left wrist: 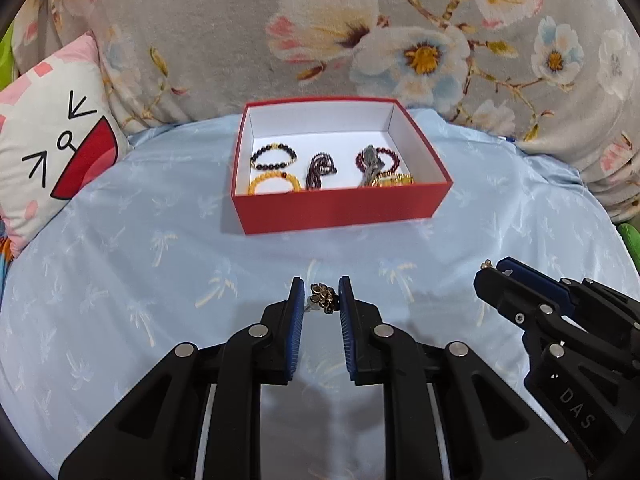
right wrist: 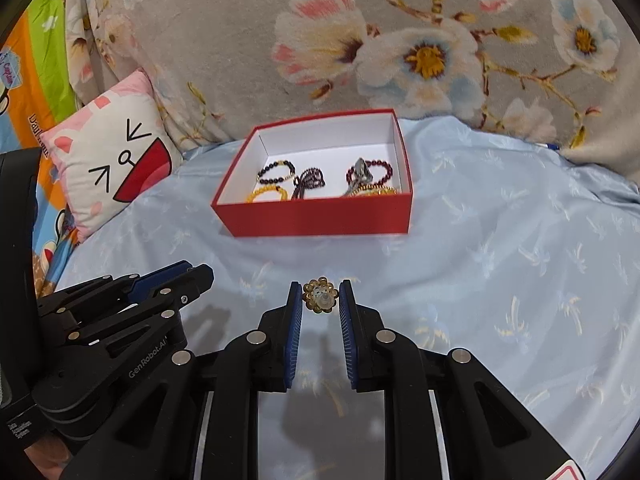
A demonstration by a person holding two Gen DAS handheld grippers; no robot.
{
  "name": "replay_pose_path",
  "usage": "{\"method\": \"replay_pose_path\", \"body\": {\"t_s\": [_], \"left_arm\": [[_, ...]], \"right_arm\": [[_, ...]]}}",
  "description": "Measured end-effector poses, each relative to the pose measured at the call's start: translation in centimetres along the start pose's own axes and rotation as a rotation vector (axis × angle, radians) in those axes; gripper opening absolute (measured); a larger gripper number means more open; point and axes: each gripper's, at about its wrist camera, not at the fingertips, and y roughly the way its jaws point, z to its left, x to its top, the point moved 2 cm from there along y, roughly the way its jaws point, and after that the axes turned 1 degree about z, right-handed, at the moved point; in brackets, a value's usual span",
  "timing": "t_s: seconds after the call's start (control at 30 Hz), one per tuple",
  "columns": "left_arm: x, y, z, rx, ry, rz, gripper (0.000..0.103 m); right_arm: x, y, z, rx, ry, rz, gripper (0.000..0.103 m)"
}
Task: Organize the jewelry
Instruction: 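Carry both gold charms into the red box and open both tools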
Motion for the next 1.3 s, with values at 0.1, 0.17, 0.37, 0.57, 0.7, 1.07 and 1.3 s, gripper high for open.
{"method": "replay_pose_path", "body": {"t_s": [0.1, 0.17, 0.37, 0.57, 0.7, 1.07, 1.3], "left_arm": [[1.1, -0.1, -0.1, 0.003, 0.007, -0.022, 0.017], [1.8, -0.1, -0.1, 0.004, 0.007, -0.035, 0.017], [3.8, 0.5, 0.1, 0.013, 0.009, -0.063, 0.017], [5.6, 1.5, 0.4, 0.029, 0.011, -0.081, 0.017], [7.0, 2.2, 0.8, 0.038, 0.009, -0.095, 0.017], [11.2, 6.2, 2.6, 0.066, -0.019, -0.115, 0.017], [12.7, 10.0, 3.1, 0.096, -0.014, -0.09, 0.017]], "right_arm": [[1.1, 0.1, 0.2, 0.0, -0.007, -0.016, 0.018], [1.8, 0.3, 0.3, 0.0, -0.009, -0.026, 0.018], [3.6, 1.1, 0.3, 0.0, -0.014, -0.044, 0.018], [5.4, 2.2, 0.0, -0.008, -0.012, -0.059, 0.018], [6.8, 3.1, -0.2, -0.014, -0.01, -0.066, 0.018], [11.2, 7.9, -1.6, -0.039, -0.009, -0.064, 0.018], [12.0, 11.9, -2.3, -0.057, -0.009, -0.032, 0.018]]}}
